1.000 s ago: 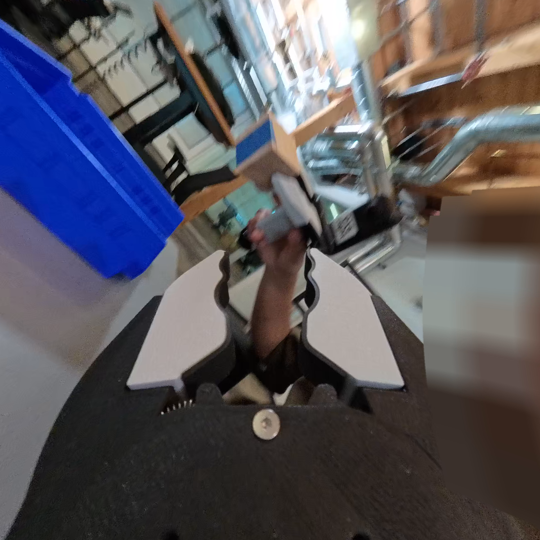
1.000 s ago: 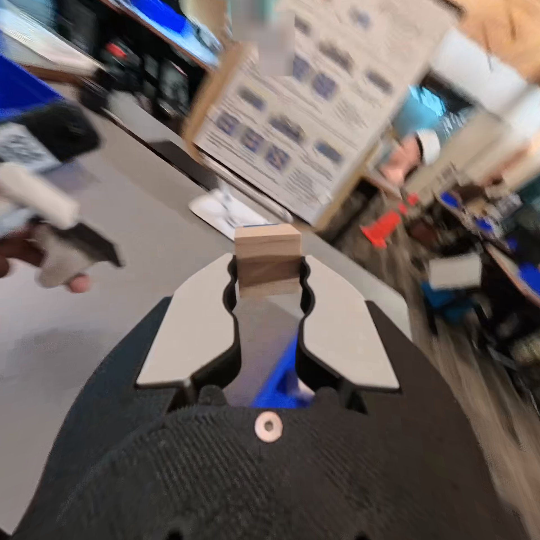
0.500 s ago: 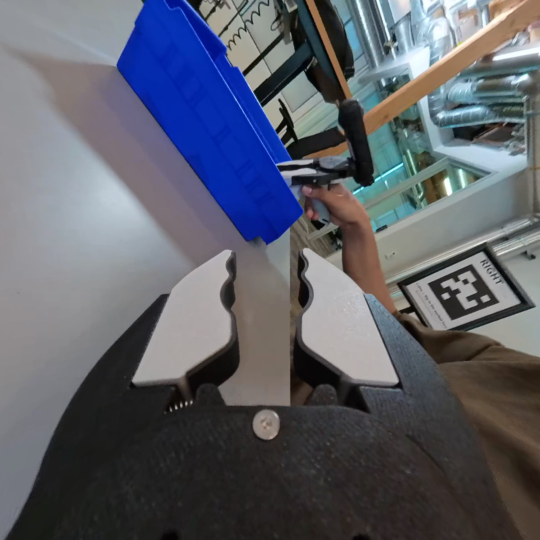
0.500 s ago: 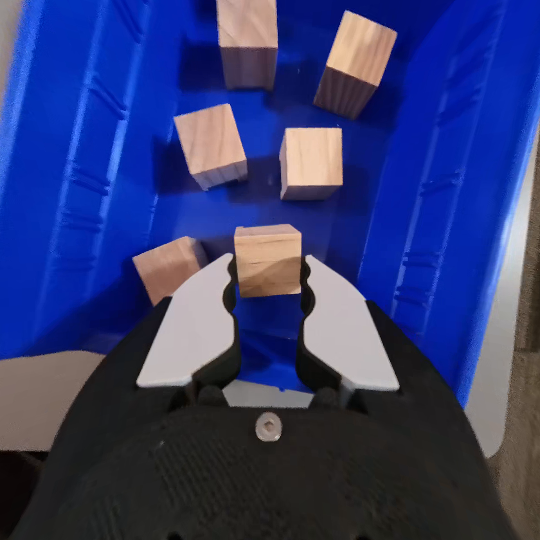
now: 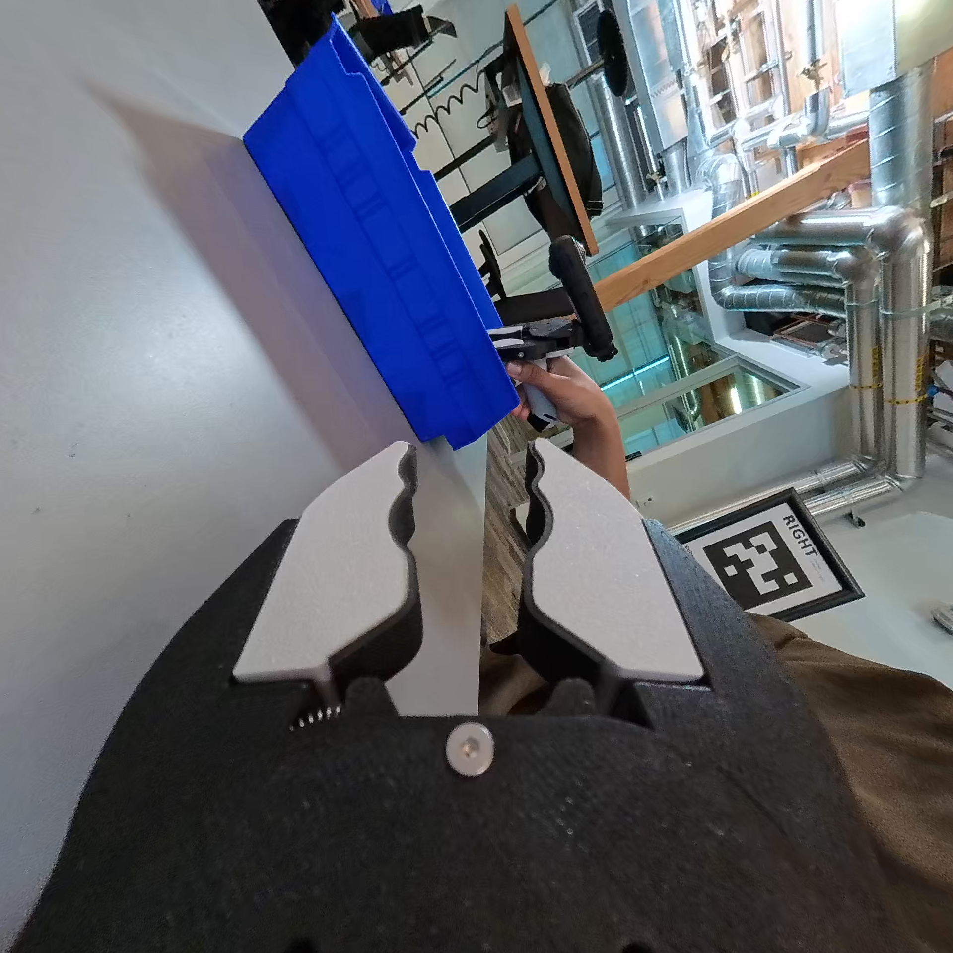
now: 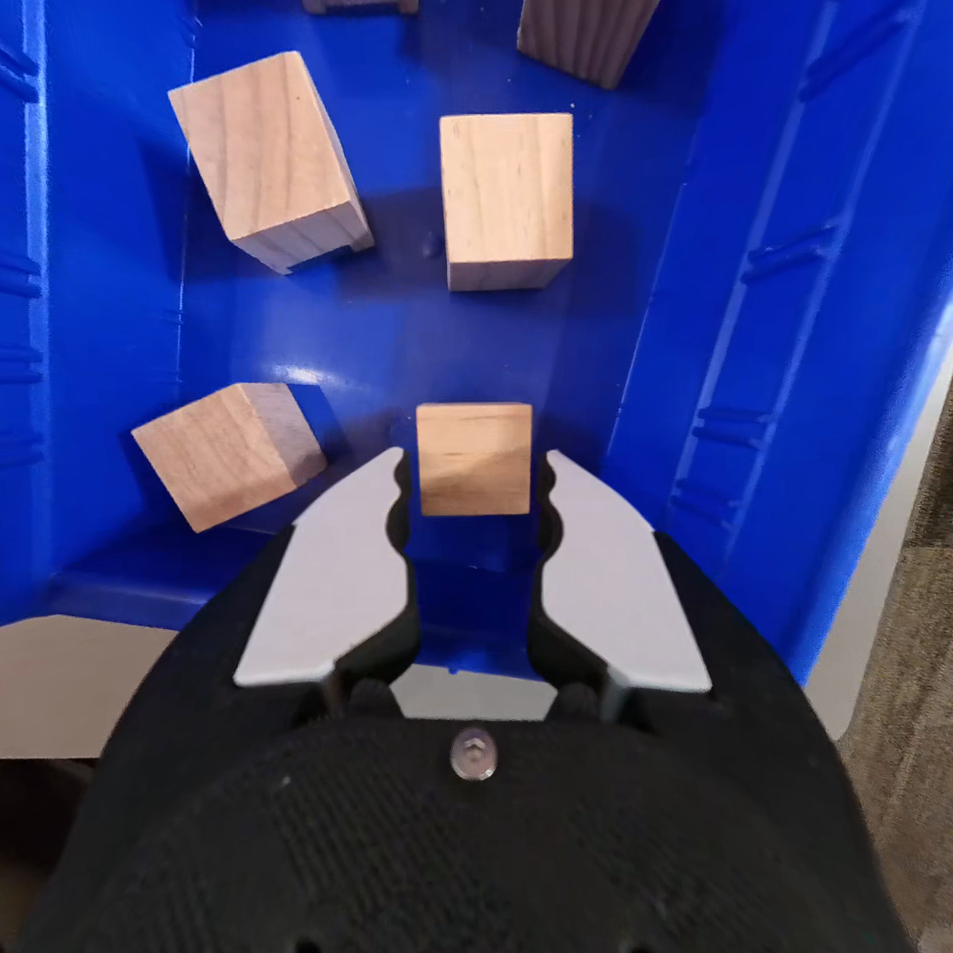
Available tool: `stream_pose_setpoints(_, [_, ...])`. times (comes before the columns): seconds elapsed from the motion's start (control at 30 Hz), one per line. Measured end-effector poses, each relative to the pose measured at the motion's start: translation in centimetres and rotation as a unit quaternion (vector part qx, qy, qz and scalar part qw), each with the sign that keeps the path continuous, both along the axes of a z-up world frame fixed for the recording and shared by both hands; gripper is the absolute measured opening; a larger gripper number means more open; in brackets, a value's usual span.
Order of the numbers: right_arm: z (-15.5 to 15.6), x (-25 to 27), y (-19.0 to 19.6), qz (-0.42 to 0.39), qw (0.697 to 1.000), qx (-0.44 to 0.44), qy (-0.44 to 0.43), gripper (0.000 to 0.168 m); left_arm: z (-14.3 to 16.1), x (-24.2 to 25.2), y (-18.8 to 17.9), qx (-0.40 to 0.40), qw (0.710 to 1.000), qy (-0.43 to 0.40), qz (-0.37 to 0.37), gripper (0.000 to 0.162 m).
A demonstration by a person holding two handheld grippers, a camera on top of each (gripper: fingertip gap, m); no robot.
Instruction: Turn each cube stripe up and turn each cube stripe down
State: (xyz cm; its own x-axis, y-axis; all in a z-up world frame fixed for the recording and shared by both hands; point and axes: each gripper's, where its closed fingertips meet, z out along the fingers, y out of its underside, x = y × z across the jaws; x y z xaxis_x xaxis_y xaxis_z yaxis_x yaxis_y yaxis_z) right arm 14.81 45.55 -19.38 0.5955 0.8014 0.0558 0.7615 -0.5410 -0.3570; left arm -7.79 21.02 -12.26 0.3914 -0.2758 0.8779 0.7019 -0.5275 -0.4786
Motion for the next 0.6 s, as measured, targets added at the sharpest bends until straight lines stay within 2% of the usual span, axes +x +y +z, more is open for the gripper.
stream_pose_setpoints(0.13, [0.9, -0.3, 0.0, 0.008, 1.000, 0.014, 0.001, 0.060, -0.1, -0.2, -0.1, -0.002, 1.000, 0.007, 0.004, 0.042])
stream_pose_setpoints(0.2, [3.0, -1.1, 0.2, 0.014, 0.998, 0.039, 0.037, 0.060, -0.1, -0.3, -0.2, -0.001, 1.000, 0.003, 0.005, 0.042])
stream_pose_setpoints(0.27, [6.4, -2.6, 0.2, 0.028, 0.991, 0.068, 0.112, 0.059, 0.0, -0.3, -0.2, -0.001, 1.000, -0.002, 0.004, 0.042])
stream_pose_setpoints(0.37, [12.7, -3.1, 1.1, 0.018, 0.963, 0.134, 0.232, 0.061, 0.0, -0.2, -0.1, 0.000, 1.000, -0.008, 0.001, 0.042])
stream_pose_setpoints(0.4, [14.6, -2.6, 1.6, 0.006, 0.952, 0.161, 0.262, 0.065, 0.0, -0.2, -0.1, -0.001, 1.000, -0.008, 0.000, 0.042])
stream_pose_setpoints(0.47, [17.8, -0.6, 2.8, -0.027, 0.929, 0.213, 0.302, 0.061, -0.1, -0.1, -0.1, -0.002, 1.000, -0.007, -0.001, 0.042])
stream_pose_setpoints(0.53, [20.1, 1.8, 3.0, -0.054, 0.909, 0.249, 0.330, 0.059, -0.1, 0.0, -0.2, -0.002, 1.000, -0.005, -0.001, 0.042])
stream_pose_setpoints(0.6, [21.0, 3.5, 1.8, -0.066, 0.886, 0.260, 0.379, 0.058, -0.2, 0.0, -0.2, -0.003, 1.000, -0.004, 0.007, 0.042])
